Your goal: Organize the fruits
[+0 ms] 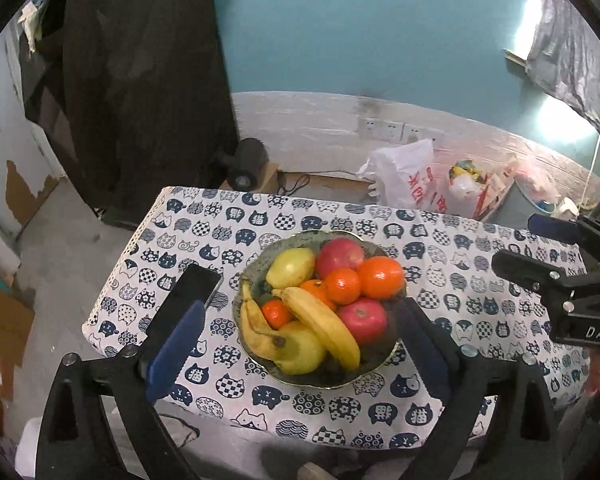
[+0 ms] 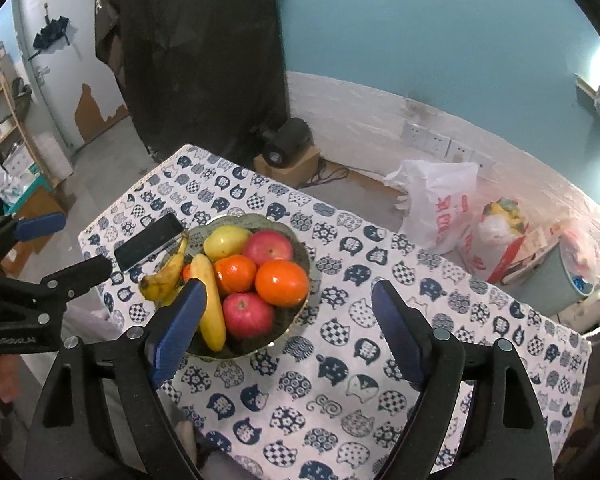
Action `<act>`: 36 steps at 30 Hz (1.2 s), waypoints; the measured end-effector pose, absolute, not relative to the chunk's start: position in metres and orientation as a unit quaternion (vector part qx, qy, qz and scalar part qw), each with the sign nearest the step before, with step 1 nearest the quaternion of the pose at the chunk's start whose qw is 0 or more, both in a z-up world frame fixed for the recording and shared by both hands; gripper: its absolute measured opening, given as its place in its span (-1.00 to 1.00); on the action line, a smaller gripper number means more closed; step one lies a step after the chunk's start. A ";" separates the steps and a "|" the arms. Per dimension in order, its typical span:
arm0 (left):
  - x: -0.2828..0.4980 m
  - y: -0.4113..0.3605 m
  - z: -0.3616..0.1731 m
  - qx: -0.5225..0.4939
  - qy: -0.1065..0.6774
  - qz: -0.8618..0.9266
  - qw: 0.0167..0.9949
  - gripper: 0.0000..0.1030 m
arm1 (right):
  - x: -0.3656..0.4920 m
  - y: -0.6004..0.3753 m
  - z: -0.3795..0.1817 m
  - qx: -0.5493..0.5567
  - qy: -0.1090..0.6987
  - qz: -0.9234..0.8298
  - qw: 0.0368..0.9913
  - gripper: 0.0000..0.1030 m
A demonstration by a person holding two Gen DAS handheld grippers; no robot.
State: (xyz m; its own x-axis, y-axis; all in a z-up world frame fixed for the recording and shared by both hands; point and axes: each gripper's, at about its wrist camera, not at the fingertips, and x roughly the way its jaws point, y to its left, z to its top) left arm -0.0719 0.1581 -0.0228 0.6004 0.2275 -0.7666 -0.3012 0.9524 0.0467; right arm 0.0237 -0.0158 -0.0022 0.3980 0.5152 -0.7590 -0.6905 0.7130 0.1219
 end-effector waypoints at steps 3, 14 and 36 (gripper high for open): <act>-0.075 0.151 -0.019 -0.044 0.421 0.141 0.895 0.92 | 0.021 -0.025 0.000 -0.107 0.410 0.360 0.831 0.62; -0.081 0.131 -0.013 -0.036 0.415 0.121 0.901 0.93 | 0.018 -0.062 0.000 -0.110 0.409 0.335 0.842 0.63; -0.060 0.102 -0.011 -0.020 0.416 0.105 0.903 0.93 | 0.026 -0.080 -0.007 -0.101 0.417 0.325 0.843 0.63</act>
